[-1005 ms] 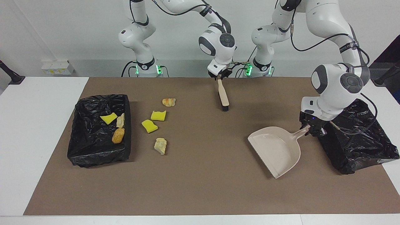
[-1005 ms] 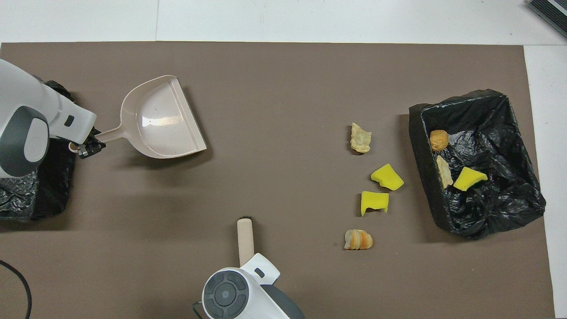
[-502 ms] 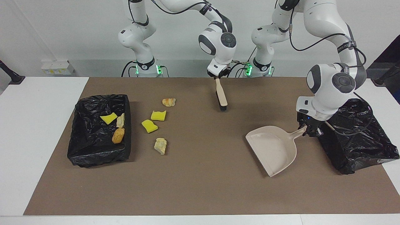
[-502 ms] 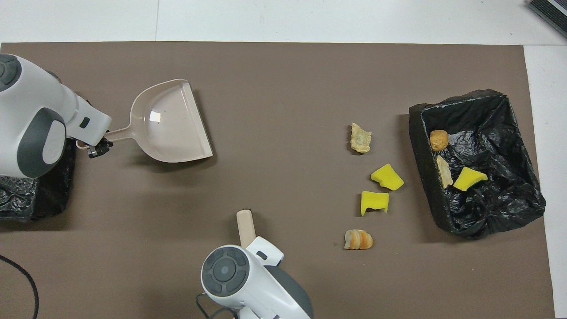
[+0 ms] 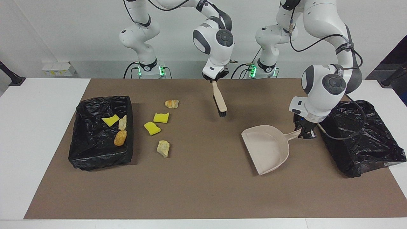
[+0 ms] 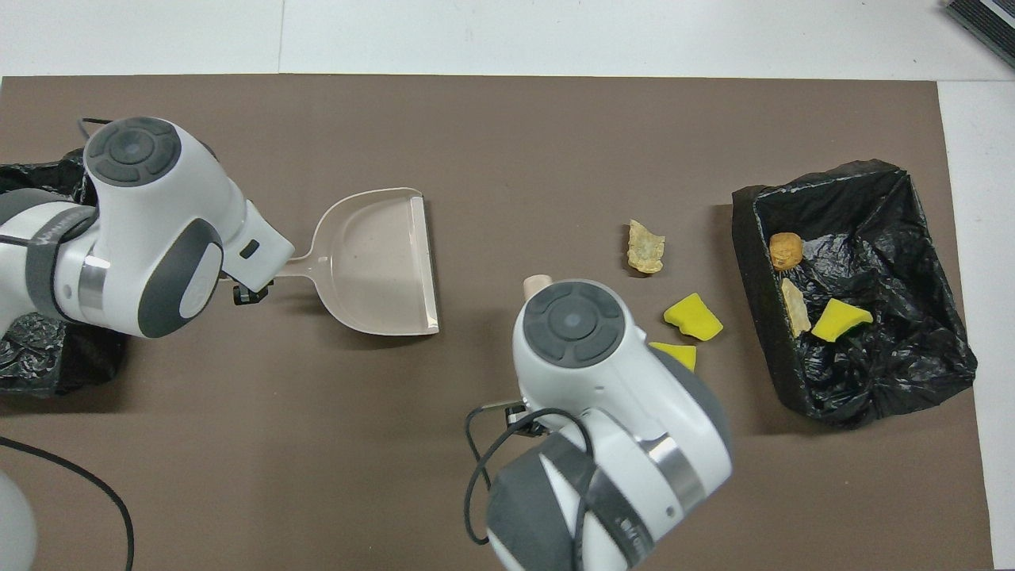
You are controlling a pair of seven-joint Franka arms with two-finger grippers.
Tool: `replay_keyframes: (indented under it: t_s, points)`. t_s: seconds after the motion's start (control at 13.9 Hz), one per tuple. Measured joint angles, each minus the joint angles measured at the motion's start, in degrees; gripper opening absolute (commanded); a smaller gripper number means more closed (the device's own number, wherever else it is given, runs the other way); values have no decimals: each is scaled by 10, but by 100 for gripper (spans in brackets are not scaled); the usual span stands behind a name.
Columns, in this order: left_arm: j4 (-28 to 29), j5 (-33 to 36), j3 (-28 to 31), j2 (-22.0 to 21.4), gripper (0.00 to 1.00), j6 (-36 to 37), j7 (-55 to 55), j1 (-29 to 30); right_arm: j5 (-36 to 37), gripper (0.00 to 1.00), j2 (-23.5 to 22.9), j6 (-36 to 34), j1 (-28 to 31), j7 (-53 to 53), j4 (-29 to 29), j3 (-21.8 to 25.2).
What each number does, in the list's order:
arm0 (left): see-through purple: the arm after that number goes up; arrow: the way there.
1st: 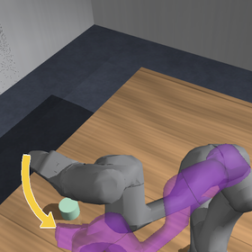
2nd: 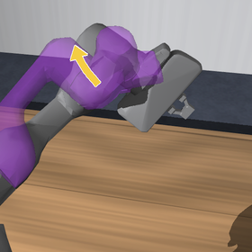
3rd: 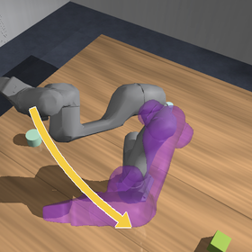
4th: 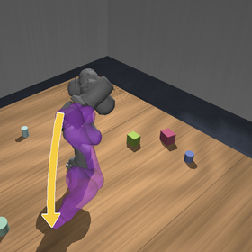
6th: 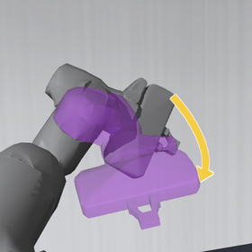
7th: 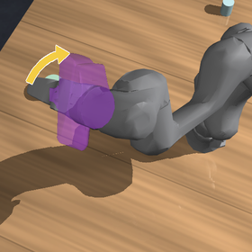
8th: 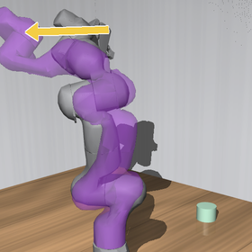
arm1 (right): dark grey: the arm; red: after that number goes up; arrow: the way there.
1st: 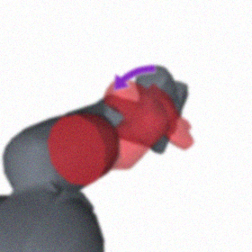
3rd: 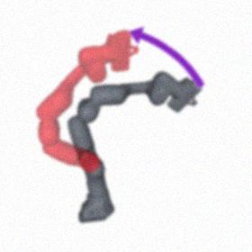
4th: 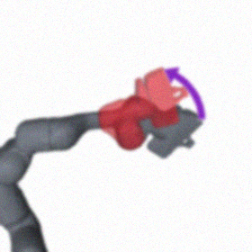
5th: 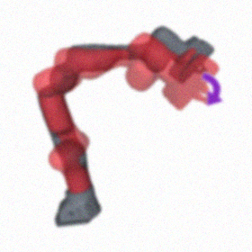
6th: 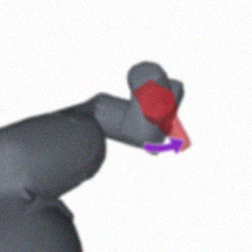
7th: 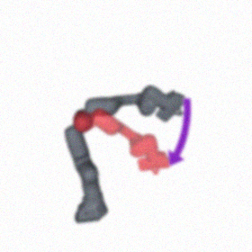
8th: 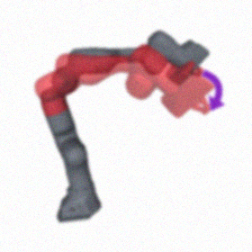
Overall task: Sweep and dump trash in bin
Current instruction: 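Bring the dustpan to table center while the right gripper lifts the brush, then sweep bread and sponge pieces into the dustpan with the right gripper's brush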
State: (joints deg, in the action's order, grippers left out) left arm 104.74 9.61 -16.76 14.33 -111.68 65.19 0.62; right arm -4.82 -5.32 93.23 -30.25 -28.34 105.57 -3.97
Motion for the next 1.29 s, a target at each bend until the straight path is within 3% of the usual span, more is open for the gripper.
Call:
replay_keyframes:
  t_s: [0.22, 0.5, 0.93, 1.29]
  points:
    - [37, -14, -1, -24, 0, 0, -14, -28, 40, 0, -10, -36, 54, 19, -8, 0]
    - [75, -17, -2, -54, 0, 0, -61, -82, 70, 0, -14, -68, 83, 19, 9, 0]
    - [104, -31, -2, -79, 0, 1, -116, -125, 156, 0, 8, -61, 120, 19, 71, 0]
    - [113, -34, -1, -84, 0, 0, -123, -130, 168, 0, 6, -27, 132, 19, 129, -3]
